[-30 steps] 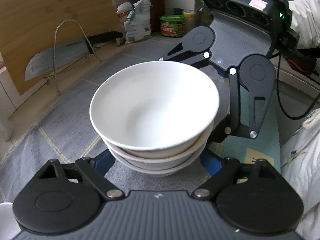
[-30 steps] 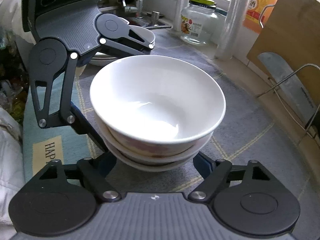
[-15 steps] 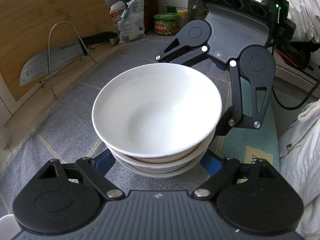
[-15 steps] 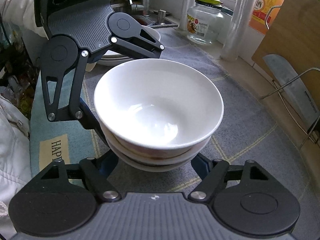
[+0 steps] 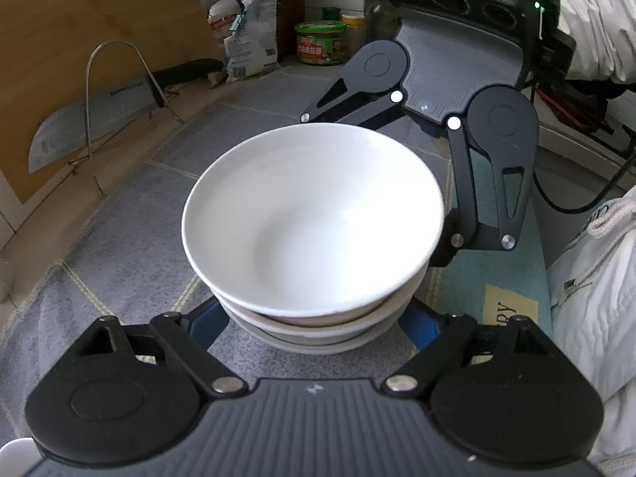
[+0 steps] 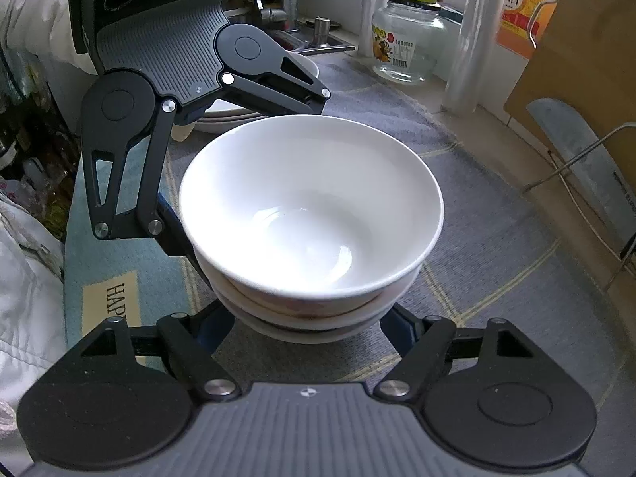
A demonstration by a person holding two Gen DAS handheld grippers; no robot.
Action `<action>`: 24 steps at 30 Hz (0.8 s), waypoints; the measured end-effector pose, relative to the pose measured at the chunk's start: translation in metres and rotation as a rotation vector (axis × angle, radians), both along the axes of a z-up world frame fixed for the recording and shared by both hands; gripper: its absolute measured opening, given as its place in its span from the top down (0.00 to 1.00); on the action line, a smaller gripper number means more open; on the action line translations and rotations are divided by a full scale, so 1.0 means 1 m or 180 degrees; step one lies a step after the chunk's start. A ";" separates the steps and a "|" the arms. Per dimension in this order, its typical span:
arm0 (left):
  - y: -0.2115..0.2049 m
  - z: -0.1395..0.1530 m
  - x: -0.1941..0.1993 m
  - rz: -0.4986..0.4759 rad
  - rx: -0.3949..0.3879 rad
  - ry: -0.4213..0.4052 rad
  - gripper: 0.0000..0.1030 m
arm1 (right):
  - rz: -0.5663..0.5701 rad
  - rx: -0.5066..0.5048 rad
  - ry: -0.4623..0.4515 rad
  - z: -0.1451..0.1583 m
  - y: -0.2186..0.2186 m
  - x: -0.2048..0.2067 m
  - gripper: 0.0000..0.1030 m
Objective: Organize plates and bowls
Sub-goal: 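Carry the bowl stack with both grippers over the plate stack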
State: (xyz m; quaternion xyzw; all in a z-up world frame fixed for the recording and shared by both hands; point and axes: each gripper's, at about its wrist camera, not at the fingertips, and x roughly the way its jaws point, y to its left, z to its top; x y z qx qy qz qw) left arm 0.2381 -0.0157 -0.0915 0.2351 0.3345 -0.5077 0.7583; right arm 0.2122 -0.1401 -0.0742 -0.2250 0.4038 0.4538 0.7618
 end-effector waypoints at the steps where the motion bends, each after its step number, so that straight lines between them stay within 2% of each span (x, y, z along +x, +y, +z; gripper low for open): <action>1: -0.001 -0.001 0.001 0.0002 -0.0001 0.0012 0.12 | 0.0006 -0.0008 -0.0003 0.000 0.000 0.000 0.19; 24: -0.001 0.004 -0.013 0.0119 0.0012 -0.0068 0.12 | 0.0048 -0.0050 -0.0039 0.007 0.006 -0.010 0.20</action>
